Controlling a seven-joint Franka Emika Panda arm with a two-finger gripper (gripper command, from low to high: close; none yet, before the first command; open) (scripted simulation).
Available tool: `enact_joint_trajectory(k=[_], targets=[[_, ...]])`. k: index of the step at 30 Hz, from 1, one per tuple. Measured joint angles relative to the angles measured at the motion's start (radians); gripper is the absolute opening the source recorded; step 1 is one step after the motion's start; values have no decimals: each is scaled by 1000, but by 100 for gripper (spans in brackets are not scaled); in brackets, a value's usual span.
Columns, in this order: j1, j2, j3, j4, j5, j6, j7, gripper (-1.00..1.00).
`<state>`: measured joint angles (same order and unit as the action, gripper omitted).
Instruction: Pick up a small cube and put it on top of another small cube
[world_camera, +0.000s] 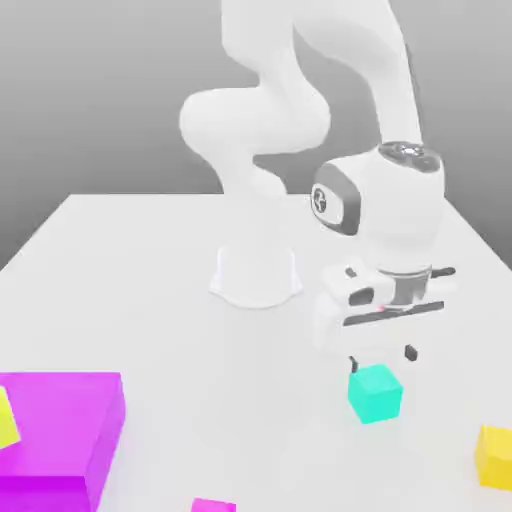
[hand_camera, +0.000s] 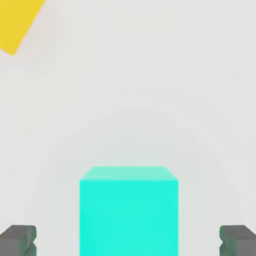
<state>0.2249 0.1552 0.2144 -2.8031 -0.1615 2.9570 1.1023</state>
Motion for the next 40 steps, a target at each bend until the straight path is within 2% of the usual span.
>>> enact_joint_trajectory(k=[2, 3, 10, 14, 18, 23, 32, 34, 37, 38, 40], targets=[[55, 67, -69, 12, -58, 53, 43, 0], [88, 98, -106, 17, -76, 79, 56, -100], [95, 106, -115, 19, -85, 86, 63, -100], [35, -6, -27, -2, 29, -2, -20, -100], [33, -122, 9, -15, 138, -106, -116, -100], [47, -77, 39, 138, 133, -219, -315, -100], [61, 62, 91, 463, 54, -413, -677, -100], [69, 111, 88, 506, 26, -411, -711, -100], [97, 212, 53, 523, -31, -331, -687, -100], [103, 230, 46, 525, -41, -314, -681, 100], [103, 230, 46, 525, -41, -314, -681, 100]])
